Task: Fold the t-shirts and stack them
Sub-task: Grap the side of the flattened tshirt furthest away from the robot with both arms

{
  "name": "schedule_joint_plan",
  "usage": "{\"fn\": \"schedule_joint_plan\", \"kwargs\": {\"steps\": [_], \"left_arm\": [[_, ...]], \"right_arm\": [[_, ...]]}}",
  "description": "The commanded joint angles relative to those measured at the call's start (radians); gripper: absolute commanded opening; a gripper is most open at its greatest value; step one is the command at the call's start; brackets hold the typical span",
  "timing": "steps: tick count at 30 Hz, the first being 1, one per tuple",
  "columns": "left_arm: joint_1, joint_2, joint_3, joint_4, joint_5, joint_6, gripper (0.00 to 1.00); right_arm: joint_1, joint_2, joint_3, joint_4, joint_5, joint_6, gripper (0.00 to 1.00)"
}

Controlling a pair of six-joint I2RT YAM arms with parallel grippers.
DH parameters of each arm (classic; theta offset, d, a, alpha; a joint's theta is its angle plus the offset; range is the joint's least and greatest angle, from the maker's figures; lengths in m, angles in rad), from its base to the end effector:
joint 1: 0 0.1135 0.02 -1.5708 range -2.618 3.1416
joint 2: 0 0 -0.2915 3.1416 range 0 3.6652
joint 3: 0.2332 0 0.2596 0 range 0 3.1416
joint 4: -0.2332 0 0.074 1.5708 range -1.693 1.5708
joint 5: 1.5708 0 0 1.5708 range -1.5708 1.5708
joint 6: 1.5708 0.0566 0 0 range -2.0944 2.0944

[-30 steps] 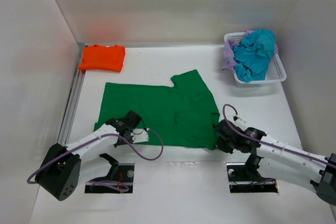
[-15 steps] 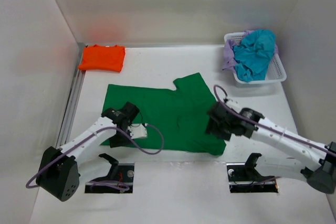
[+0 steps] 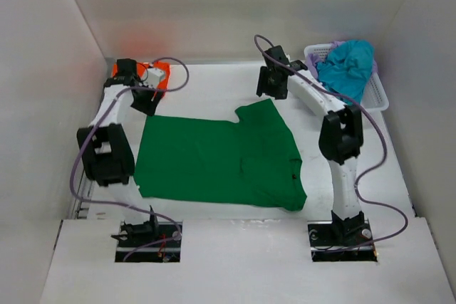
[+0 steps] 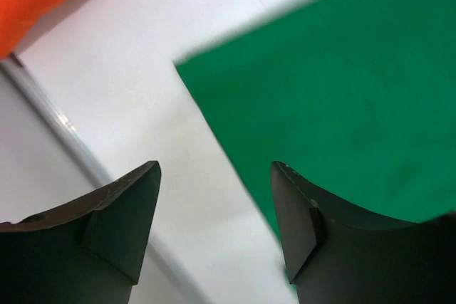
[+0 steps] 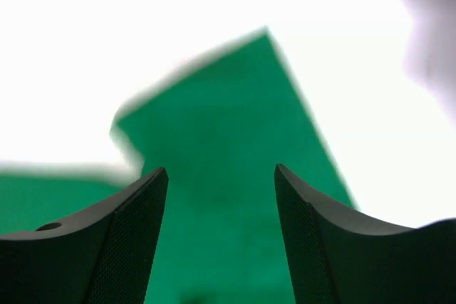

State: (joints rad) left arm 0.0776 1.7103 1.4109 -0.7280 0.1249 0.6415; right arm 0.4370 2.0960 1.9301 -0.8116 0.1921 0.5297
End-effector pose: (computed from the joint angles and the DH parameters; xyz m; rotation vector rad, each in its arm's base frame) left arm 0.3862 0.0230 0.2736 0.7635 2.4737 0.1022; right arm 0.4554 0.2008 0.2758 0.1914 2.5203 0.1434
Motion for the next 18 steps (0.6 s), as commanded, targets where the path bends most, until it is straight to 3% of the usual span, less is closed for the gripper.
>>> {"fn": "schedule_joint_plan", "kwargs": {"steps": [1,4,7,12,15,18], "left_arm": [[0.081,0.167,0.173,0.062,0.142,-0.303,0.60],[0.124,0.265,0.250,0.110,0.153,-0.408,0.60],[0.133,0.330,0.281,0.128,0.145,-0.422,0.61],[0.117,0.431,0.307,0.099,0.082,-0.395,0.61],[0.106,0.457,0.304,0.102,0.084,-0.390,0.61],[0.106,0.466,0.303,0.110,0.088,-0.396,0.61]], "right_arm": [[-0.047,0.145,0.202,-0.015,-0.023,-0.102,0.67],[-0.070,0.319,0.390,-0.085,-0.014,-0.099,0.69],[-0.071,0.442,0.525,-0.167,-0.023,-0.080,0.68],[-0.067,0.495,0.534,-0.228,-0.072,-0.068,0.64],[-0.067,0.487,0.526,-0.241,-0.094,-0.066,0.50],[-0.067,0.470,0.486,-0.241,-0.109,-0.068,0.18]]}}
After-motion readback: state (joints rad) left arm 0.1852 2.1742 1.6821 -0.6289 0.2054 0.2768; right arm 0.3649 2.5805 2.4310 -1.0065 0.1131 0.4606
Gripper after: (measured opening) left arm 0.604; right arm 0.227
